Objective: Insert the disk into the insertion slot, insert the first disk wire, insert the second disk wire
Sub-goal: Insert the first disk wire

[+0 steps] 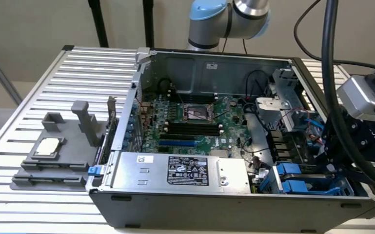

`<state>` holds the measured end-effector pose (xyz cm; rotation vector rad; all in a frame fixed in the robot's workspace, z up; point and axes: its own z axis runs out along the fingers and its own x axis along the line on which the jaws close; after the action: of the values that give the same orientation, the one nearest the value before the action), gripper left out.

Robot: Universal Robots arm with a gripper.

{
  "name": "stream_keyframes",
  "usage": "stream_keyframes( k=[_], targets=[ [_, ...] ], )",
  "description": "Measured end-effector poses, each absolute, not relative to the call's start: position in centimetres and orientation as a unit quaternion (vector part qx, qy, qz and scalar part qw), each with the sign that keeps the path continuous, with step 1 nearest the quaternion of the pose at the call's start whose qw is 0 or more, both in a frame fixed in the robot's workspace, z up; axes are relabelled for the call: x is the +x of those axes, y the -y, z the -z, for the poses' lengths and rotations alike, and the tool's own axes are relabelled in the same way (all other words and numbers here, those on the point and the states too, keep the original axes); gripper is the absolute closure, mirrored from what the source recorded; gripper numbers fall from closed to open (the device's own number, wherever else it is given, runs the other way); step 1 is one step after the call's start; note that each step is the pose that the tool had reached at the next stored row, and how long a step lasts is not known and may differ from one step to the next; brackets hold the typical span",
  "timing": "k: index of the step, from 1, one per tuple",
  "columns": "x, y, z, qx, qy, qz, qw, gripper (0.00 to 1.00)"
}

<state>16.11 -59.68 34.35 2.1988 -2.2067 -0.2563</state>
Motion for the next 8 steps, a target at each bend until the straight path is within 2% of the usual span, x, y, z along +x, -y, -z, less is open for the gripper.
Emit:
stream_keyframes(
  k=[8],
  targets=[
    [16.13,59.16,-34.20,0.691,0.718,0.079,0.010,0.84]
  ],
)
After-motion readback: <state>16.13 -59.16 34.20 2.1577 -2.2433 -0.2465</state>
